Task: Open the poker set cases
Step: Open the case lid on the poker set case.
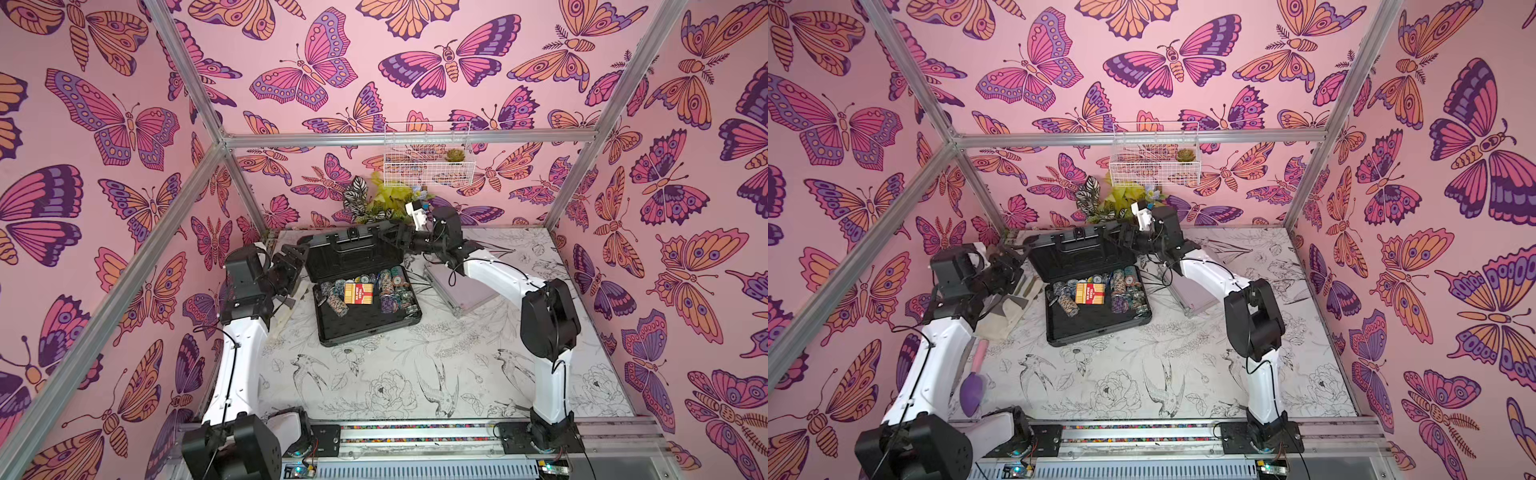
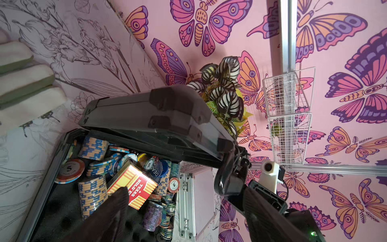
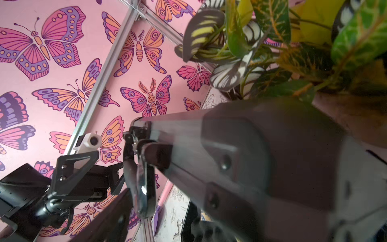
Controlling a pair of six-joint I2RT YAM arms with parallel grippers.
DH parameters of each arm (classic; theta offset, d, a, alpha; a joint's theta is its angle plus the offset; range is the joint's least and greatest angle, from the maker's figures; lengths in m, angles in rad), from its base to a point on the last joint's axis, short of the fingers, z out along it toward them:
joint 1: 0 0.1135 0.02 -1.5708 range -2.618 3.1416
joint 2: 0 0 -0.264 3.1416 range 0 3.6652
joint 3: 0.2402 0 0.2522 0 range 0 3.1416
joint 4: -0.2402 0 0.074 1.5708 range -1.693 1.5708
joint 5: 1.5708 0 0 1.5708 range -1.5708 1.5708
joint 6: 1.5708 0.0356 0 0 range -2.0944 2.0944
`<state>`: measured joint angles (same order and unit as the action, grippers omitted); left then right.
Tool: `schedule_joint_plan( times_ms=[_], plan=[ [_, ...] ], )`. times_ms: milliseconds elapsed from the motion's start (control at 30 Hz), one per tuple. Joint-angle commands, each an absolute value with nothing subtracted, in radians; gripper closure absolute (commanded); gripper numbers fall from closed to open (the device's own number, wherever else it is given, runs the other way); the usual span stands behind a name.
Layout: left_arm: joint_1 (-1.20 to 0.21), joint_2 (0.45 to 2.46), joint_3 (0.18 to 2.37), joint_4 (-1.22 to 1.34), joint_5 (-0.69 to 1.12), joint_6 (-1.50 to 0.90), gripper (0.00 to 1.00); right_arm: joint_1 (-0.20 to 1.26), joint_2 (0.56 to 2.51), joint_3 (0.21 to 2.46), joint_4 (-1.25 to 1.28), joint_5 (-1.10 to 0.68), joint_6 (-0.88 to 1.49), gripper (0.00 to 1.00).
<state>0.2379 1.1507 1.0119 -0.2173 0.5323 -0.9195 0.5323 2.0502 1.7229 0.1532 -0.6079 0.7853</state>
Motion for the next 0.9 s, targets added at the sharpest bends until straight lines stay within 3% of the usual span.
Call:
schedule_joint_plan(
  times_ms=[0,467,867],
  plan=[
    [0.245,1.132,1.029,-0.254,0.544,-0.863,0.12,0.532,2.070,1.778,0.174,-0.577,0.783,0.12],
    [0.245,1.117,0.974,-0.308,0.509,-0.752,0.12,0.529,2.159,1.876,0.319,-0.573,0.843,0.12],
    [0.244,1.115,0.953,-0.308,0.517,-0.756,0.13,0.531,2.025,1.723,0.347,-0.580,0.815,0.12]
  ],
)
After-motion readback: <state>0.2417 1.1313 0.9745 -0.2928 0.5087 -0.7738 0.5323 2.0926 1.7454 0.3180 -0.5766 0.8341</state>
